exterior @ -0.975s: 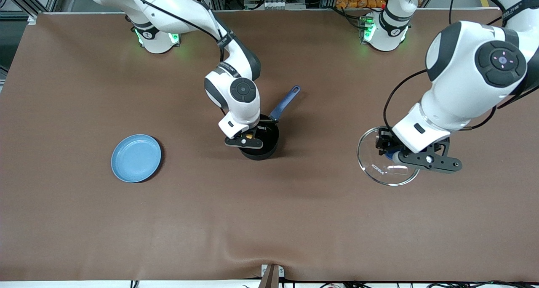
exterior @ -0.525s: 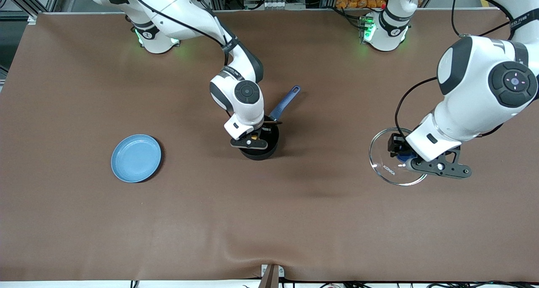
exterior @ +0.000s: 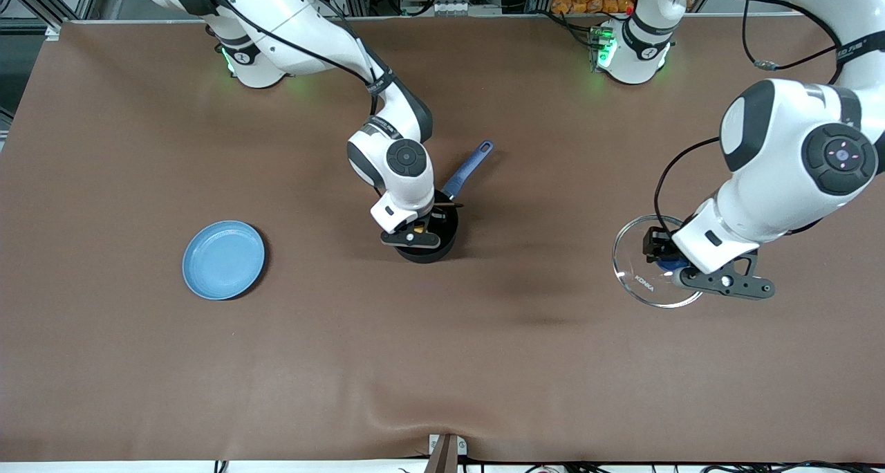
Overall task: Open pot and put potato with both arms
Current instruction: 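Lower the potato into the pot and open the right gripper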
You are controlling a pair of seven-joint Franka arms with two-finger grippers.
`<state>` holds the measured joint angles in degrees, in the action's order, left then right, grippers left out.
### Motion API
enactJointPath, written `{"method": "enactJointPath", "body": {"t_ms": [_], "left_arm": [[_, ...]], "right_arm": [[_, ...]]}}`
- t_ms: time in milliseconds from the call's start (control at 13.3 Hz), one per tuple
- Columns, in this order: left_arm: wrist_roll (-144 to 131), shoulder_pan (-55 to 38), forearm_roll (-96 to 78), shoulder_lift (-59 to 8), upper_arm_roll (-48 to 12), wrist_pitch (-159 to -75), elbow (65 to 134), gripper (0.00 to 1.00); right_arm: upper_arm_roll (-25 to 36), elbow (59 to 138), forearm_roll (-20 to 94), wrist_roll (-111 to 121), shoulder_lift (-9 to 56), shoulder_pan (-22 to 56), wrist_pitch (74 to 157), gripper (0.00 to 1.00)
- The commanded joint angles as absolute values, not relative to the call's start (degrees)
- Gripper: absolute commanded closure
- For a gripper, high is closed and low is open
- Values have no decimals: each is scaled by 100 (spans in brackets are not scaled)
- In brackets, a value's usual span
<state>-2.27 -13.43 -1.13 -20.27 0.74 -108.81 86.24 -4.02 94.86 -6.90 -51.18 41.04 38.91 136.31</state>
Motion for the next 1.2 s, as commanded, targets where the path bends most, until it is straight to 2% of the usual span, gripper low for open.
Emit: {"method": "enactJointPath", "body": {"t_ms": [0, 150, 450, 675, 900, 1125], "left_arm": [[-114, -1292, -202, -1890, 35, -11345, 9130, 100], [-114, -1292, -202, -1846, 35, -11688, 9499, 100], [-10, -1055, -193, -1758, 18, -12443, 10308, 100], [176, -809, -202, -1758, 9, -12953, 10844, 100], [246, -704, -202, -1758, 18, -13410, 11319, 100], [597, -554, -211, -1819, 9, -14140, 11820, 100]], "right_arm": [[-360, 9360, -773, -5212, 4105, 3911, 13562, 1], [-360, 9351, -773, -5107, 3895, 3824, 13361, 2], [-387, 9308, -328, -4116, 2816, 3385, 11808, 2], [-369, 9229, 219, -2870, 1902, 2683, 10508, 2], [-325, 9071, 237, -1699, 1084, 1927, 9233, 2], [-316, 9035, 202, -1047, 485, 1434, 8554, 2]]}}
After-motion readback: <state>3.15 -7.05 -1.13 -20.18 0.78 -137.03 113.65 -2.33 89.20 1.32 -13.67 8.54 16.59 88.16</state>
